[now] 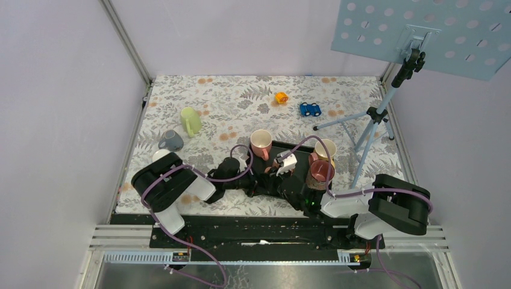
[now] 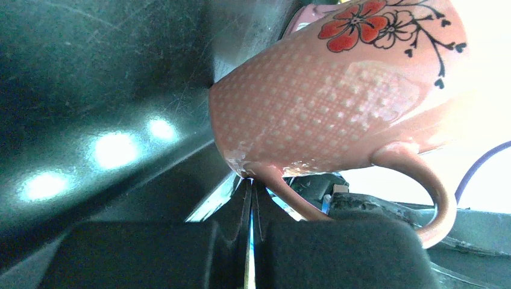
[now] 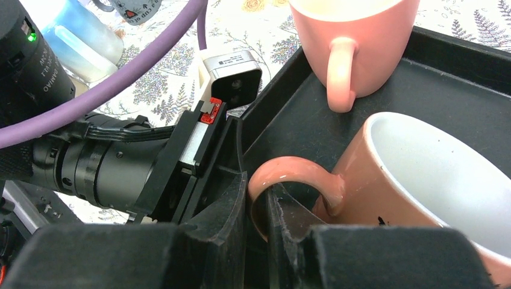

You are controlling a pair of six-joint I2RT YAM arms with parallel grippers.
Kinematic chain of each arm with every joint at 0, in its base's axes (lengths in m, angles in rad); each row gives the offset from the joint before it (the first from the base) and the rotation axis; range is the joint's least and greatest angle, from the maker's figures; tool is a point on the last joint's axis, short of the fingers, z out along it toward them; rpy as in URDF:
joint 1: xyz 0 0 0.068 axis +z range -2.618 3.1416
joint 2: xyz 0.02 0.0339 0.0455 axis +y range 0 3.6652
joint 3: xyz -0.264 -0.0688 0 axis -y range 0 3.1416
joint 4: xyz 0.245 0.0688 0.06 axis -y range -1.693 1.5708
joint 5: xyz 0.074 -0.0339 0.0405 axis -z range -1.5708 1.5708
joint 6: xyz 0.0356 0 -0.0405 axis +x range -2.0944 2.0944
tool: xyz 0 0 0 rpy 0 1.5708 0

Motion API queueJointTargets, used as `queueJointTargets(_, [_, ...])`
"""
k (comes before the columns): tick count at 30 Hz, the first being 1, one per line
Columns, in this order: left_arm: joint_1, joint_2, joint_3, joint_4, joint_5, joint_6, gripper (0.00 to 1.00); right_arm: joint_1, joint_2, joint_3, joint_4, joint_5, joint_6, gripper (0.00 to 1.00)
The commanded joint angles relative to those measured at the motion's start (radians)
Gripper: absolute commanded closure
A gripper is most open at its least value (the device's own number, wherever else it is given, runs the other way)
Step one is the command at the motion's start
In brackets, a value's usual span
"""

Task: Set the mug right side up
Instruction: Place the cup on the tray.

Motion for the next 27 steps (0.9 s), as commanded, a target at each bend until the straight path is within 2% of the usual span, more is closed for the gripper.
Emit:
queueJointTargets(1, [0.025,-0.025,0.068,0.106,-0.102,-0.031,1.00,0.037,0.036,-0.006,-0.051,-0.124,0.090,0.92])
queueJointTargets(13, [0.024,-0.091,0.094,-0.086,-0.131,0.054,1.00,0.037,0.027,0.007,-0.075,-0.136,0.097,0.78])
queueJointTargets(27, [0.024,-0.090,0.115,-0.096,-0.133,0.072,1.00,0.037,-0.019,0.056,-0.205,-0.100,0.077,0.71])
